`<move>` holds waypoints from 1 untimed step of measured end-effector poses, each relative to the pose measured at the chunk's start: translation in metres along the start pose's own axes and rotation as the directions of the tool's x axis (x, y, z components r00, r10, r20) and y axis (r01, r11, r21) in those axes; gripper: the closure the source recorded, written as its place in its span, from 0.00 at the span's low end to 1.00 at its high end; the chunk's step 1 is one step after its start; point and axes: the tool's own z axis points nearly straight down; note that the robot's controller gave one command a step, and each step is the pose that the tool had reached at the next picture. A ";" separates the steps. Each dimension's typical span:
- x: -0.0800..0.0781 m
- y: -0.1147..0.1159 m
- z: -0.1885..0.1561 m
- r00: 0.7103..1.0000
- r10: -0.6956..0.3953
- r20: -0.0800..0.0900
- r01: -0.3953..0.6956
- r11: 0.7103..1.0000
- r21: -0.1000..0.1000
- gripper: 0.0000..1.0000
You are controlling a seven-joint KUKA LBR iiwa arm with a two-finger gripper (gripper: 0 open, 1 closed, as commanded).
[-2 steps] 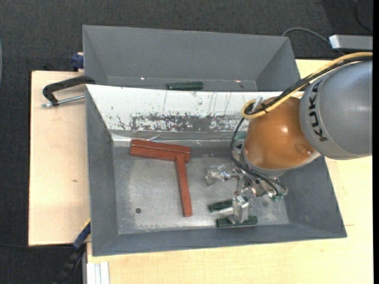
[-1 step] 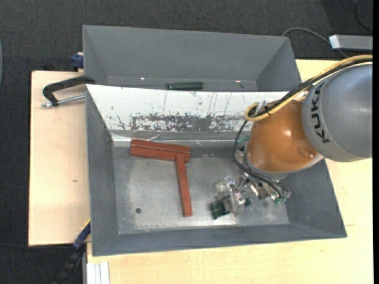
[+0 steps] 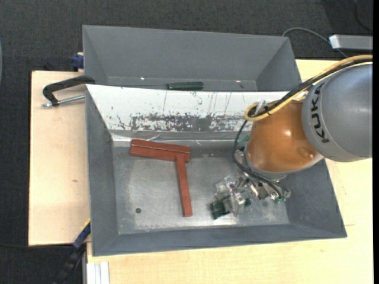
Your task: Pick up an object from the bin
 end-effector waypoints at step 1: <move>-0.059 0.004 -0.176 0.998 -0.059 0.011 0.059 0.998 0.005 1.00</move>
Offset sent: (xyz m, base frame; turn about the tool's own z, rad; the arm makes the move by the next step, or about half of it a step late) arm 0.0000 0.0000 0.0000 0.0000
